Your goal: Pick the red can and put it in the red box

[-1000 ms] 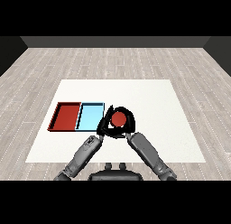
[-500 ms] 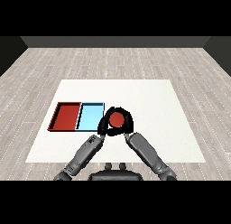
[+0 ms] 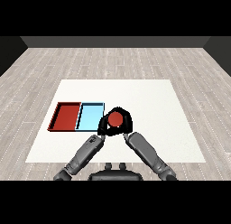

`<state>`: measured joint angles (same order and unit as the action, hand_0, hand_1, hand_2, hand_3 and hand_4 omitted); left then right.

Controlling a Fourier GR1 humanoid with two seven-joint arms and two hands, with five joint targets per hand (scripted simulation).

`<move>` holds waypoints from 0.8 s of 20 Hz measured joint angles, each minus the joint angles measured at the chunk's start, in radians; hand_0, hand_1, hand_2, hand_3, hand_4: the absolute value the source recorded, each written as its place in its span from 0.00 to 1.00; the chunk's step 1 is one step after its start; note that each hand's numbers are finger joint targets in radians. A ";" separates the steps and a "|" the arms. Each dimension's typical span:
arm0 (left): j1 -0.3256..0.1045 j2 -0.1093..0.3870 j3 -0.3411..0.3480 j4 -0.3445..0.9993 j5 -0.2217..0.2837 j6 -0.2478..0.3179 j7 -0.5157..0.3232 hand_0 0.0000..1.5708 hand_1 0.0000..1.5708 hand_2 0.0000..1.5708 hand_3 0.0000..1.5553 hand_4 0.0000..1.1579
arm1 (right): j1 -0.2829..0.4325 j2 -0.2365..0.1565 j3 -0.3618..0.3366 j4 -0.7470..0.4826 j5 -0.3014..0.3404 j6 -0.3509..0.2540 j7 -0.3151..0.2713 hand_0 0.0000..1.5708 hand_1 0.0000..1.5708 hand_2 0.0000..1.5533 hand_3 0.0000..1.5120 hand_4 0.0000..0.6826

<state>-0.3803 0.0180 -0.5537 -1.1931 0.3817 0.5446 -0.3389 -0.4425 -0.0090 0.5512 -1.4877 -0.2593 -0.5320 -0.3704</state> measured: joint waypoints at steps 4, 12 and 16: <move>0.004 -0.008 0.030 0.008 -0.019 -0.010 -0.013 1.00 1.00 1.00 0.96 0.98 | 0.027 0.005 0.002 -0.019 0.002 0.021 -0.007 0.95 0.95 0.92 0.91 0.87; 0.003 -0.011 0.029 -0.009 0.007 0.018 -0.117 1.00 1.00 1.00 0.97 0.99 | 0.008 0.008 -0.005 -0.017 0.043 0.011 0.100 0.00 0.00 0.00 0.00 0.00; -0.001 -0.008 0.016 0.002 0.020 0.036 -0.143 1.00 1.00 1.00 0.97 0.98 | 0.029 0.007 0.007 -0.018 0.073 0.015 0.127 0.00 0.00 0.00 0.00 0.00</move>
<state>-0.3809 0.0105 -0.5381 -1.1915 0.4013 0.5807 -0.4817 -0.4135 -0.0024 0.5579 -1.5056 -0.1860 -0.5173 -0.2438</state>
